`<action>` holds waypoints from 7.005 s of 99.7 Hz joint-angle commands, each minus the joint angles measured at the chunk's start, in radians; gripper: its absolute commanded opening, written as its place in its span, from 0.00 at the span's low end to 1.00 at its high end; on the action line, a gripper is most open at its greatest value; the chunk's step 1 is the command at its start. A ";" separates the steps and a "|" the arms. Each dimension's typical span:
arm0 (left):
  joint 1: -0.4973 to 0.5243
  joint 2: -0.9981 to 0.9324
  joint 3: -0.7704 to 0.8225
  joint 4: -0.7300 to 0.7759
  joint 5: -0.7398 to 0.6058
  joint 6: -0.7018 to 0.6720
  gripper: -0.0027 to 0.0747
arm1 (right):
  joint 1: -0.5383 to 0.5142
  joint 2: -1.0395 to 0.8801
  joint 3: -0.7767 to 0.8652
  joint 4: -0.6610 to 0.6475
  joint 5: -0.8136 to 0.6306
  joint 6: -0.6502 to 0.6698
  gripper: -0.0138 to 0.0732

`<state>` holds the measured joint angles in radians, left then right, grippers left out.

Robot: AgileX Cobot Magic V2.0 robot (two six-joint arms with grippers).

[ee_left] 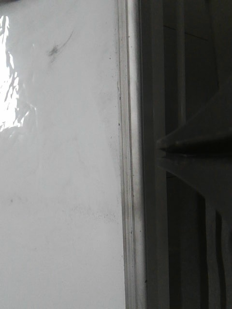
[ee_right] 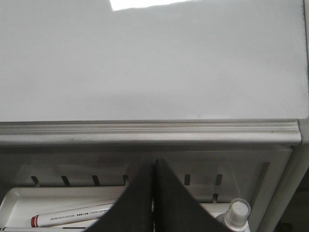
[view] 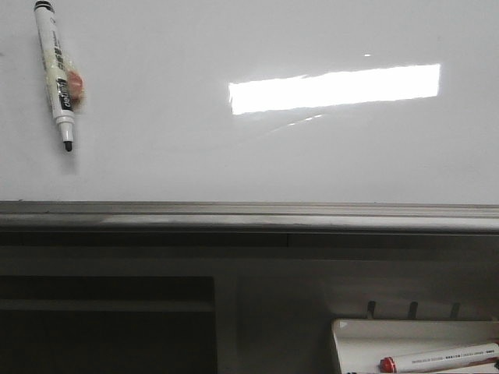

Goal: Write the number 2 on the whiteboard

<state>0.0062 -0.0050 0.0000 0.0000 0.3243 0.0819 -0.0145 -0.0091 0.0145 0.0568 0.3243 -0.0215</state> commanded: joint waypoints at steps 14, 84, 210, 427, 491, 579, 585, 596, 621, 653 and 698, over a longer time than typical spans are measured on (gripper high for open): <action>0.001 -0.026 0.012 -0.007 -0.072 -0.012 0.01 | -0.005 -0.021 0.025 0.003 -0.021 -0.004 0.08; 0.001 -0.026 0.012 -0.007 -0.072 -0.012 0.01 | -0.005 -0.021 0.025 0.003 -0.021 -0.004 0.08; -0.011 0.179 -0.422 -0.138 -0.013 0.022 0.01 | -0.005 0.154 -0.445 0.233 0.198 -0.022 0.09; -0.715 1.284 -0.510 -0.706 -0.751 0.101 0.01 | -0.005 0.247 -0.488 0.261 0.172 -0.055 0.09; -0.765 0.937 -0.510 0.118 -0.304 0.101 0.01 | 0.199 0.448 -0.556 0.894 0.411 -0.810 0.09; -1.083 0.788 -0.510 0.383 -0.060 0.101 0.01 | 0.877 1.070 -0.871 0.894 0.145 -1.054 0.64; -1.083 0.788 -0.510 0.383 -0.060 0.101 0.01 | 0.882 1.086 -0.882 0.894 0.149 -1.054 0.64; -1.083 0.788 -0.510 0.383 -0.060 0.101 0.01 | 0.895 1.104 -0.889 0.894 0.146 -1.054 0.62; -1.083 0.786 -0.510 0.385 -0.062 0.101 0.01 | 0.899 1.114 -0.889 0.892 0.138 -1.054 0.07; -1.083 0.755 -0.522 0.388 -0.054 0.078 0.38 | 0.899 1.117 -0.889 0.884 0.119 -1.052 0.08; -1.083 0.471 -0.618 0.804 0.234 -0.494 0.54 | 0.806 1.117 -0.889 0.878 -0.237 -1.052 0.08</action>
<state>-1.0703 0.5036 -0.5807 0.5987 0.5799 -0.1496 0.8256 1.1237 -0.8401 0.9165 0.1813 -1.0629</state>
